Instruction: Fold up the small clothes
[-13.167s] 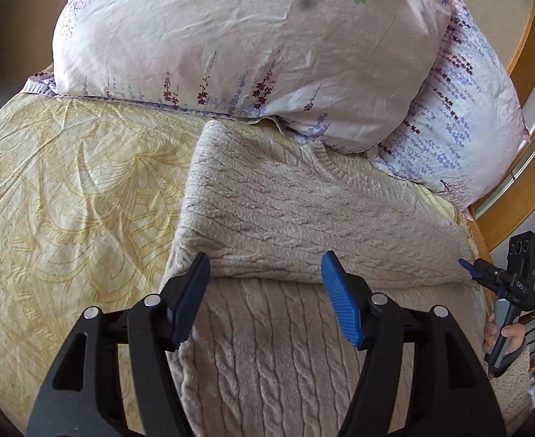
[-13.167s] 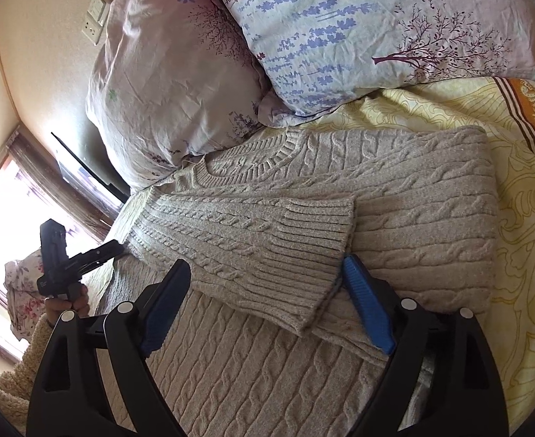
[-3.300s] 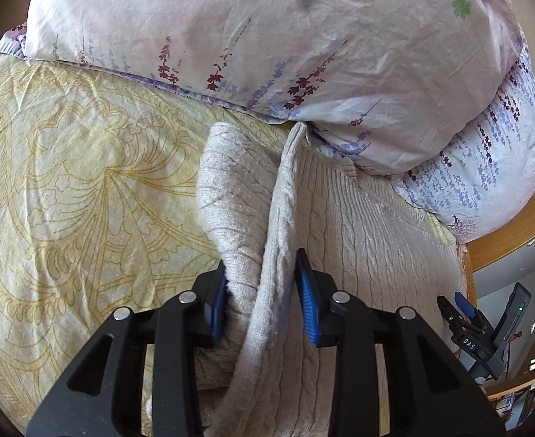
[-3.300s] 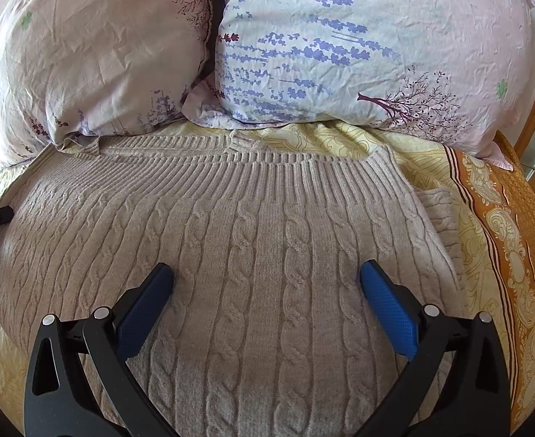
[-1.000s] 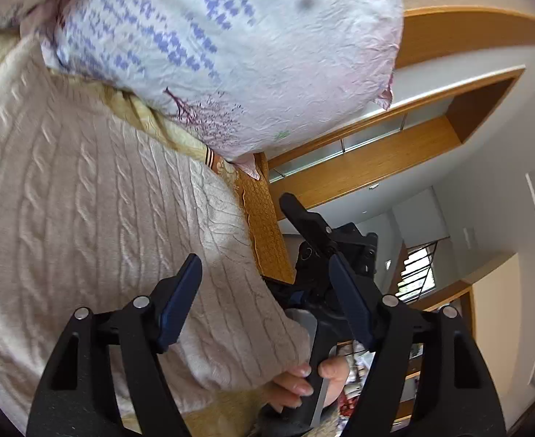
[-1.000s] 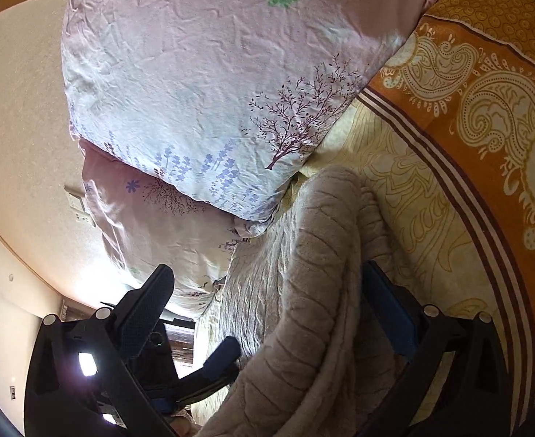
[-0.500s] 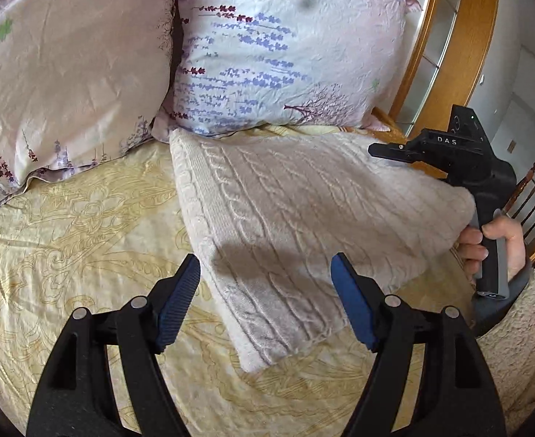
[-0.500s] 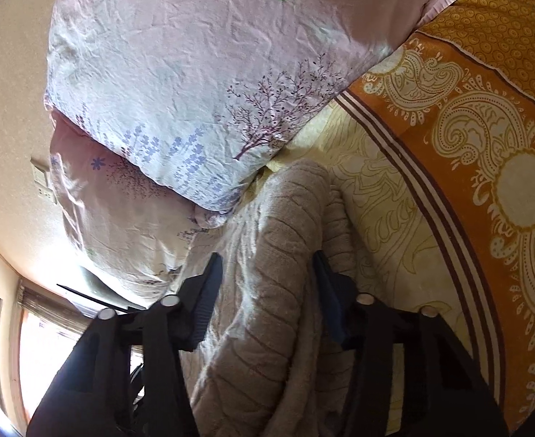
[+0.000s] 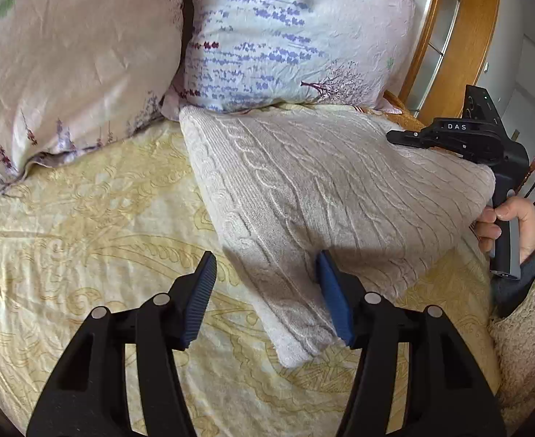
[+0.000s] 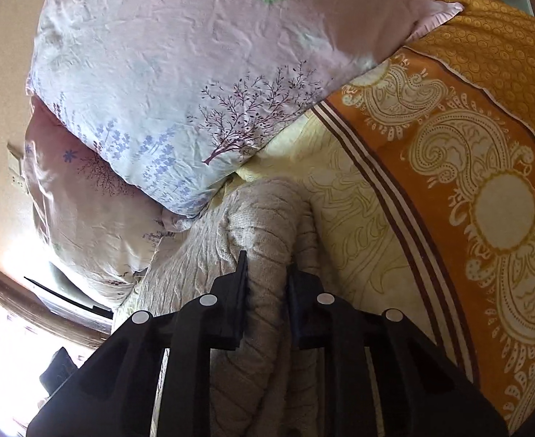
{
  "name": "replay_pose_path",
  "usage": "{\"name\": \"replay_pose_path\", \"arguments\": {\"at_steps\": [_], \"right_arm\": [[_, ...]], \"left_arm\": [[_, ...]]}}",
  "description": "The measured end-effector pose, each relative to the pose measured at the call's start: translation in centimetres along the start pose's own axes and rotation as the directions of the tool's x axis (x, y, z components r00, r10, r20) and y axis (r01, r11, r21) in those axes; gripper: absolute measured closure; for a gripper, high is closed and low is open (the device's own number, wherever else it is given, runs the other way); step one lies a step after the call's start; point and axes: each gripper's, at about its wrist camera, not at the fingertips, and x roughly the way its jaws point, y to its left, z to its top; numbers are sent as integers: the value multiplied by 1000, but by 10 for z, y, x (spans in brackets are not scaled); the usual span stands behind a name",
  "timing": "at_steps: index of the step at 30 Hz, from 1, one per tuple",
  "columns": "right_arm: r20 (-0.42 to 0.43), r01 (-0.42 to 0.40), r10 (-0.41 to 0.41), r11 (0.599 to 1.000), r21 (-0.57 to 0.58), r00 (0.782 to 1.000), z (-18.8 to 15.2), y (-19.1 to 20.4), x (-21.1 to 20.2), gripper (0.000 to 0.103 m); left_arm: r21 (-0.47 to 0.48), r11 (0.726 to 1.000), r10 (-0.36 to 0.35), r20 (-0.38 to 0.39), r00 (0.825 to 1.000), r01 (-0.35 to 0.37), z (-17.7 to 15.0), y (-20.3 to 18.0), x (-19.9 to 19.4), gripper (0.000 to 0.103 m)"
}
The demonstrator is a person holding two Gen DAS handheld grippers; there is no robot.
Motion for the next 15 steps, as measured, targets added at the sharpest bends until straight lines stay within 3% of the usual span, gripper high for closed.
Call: {"name": "replay_pose_path", "arguments": {"at_steps": [1,4,6,8,10,13,15], "right_arm": [[10,9,-9,1000,-4,1000,1,0,-3,81],[40,22,-24,999,40,999,-2,-6,-27,57],[74,-23,19,999,45,997,-8,-6,-52,52],[70,-69,67,997,28,995,-18,-4,-73,52],[55,-101,102,995,-11,993,-31,3,-88,52],[37,-93,96,993,-72,995,-51,14,-101,52],[23,-65,68,993,-102,997,-63,20,-98,52]], "left_arm": [[17,1000,23,16,1000,-23,-2,-3,-8,36],[88,994,52,78,996,-59,-9,-12,-35,17],[148,985,73,127,989,-91,-15,-18,-52,13],[189,975,87,147,985,-114,-20,-23,-59,14],[210,974,60,139,989,-88,-24,-28,-58,26],[237,969,43,95,995,-64,-28,-36,-45,39],[257,964,53,80,995,-72,-32,-42,-37,42]]}}
